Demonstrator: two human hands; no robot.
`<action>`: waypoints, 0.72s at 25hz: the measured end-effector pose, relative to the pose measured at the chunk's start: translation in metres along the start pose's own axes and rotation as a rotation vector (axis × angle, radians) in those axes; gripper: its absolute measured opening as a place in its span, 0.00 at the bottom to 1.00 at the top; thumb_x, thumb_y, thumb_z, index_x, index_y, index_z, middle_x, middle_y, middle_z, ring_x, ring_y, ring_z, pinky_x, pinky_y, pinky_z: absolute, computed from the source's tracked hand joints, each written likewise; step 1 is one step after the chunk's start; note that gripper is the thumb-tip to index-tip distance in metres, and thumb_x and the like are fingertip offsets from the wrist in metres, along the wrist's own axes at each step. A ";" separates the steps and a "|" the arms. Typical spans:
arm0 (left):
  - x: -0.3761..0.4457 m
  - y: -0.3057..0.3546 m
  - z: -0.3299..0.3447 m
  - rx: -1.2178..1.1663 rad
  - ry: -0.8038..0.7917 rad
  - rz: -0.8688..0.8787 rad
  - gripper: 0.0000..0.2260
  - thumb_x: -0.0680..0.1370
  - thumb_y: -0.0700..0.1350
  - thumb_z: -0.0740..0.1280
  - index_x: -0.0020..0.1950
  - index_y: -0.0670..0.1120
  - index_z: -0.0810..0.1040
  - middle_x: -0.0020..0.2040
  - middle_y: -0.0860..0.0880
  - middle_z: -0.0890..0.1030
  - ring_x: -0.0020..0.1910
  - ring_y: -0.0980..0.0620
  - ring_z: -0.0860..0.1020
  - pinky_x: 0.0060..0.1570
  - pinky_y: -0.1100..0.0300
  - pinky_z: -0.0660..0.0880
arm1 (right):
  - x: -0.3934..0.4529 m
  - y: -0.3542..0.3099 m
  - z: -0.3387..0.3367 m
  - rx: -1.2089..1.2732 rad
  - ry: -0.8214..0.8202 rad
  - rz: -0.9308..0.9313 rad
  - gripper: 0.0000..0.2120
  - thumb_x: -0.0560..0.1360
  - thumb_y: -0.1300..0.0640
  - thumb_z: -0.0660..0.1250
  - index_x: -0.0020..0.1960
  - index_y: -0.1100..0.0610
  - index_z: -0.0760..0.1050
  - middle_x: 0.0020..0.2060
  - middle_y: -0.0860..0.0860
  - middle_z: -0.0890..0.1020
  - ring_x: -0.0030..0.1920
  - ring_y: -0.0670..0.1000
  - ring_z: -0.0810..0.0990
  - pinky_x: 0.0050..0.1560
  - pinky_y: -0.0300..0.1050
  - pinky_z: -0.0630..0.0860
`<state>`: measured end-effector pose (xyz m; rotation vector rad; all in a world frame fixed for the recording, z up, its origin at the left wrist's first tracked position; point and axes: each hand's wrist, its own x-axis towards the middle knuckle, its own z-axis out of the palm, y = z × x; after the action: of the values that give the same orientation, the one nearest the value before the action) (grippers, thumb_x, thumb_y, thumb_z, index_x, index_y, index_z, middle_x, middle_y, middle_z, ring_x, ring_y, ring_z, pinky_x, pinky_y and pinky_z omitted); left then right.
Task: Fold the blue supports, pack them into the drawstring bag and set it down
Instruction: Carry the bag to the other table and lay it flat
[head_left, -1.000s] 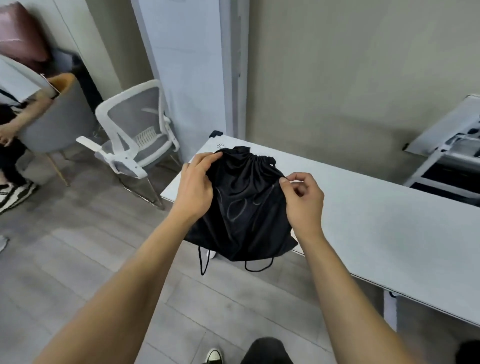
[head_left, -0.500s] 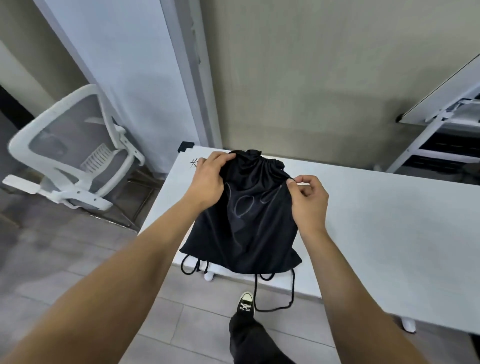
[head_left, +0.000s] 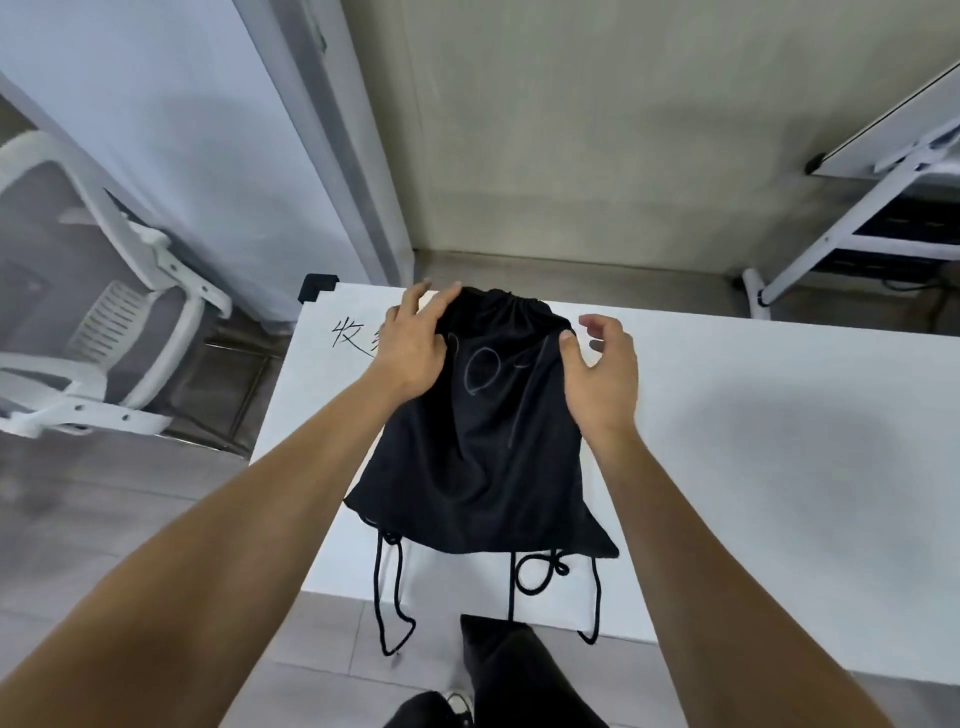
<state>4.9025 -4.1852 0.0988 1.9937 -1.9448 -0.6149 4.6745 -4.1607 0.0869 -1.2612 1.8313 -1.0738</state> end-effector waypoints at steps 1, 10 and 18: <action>-0.007 -0.008 0.006 0.010 0.007 -0.021 0.30 0.77 0.36 0.60 0.78 0.55 0.62 0.78 0.45 0.61 0.71 0.37 0.66 0.73 0.44 0.61 | -0.006 0.009 0.004 -0.113 0.010 -0.057 0.12 0.80 0.48 0.65 0.62 0.48 0.74 0.59 0.45 0.79 0.59 0.47 0.77 0.61 0.46 0.72; -0.140 -0.104 0.049 -0.282 -0.045 -0.387 0.26 0.83 0.47 0.57 0.81 0.46 0.56 0.78 0.45 0.62 0.75 0.42 0.63 0.74 0.47 0.61 | -0.076 0.065 0.009 -0.346 0.005 -0.086 0.23 0.81 0.50 0.61 0.75 0.49 0.64 0.73 0.50 0.70 0.72 0.51 0.68 0.72 0.53 0.63; -0.219 -0.101 0.086 -0.047 -0.342 -0.594 0.47 0.66 0.70 0.72 0.74 0.45 0.60 0.67 0.46 0.68 0.69 0.39 0.66 0.64 0.45 0.70 | -0.200 0.118 0.001 -0.520 0.012 0.576 0.28 0.74 0.46 0.62 0.70 0.57 0.64 0.65 0.59 0.73 0.63 0.63 0.72 0.64 0.60 0.66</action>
<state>4.9490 -3.9554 -0.0029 2.5798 -1.4448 -1.1939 4.6916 -3.9487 -0.0056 -0.8811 2.3681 -0.2995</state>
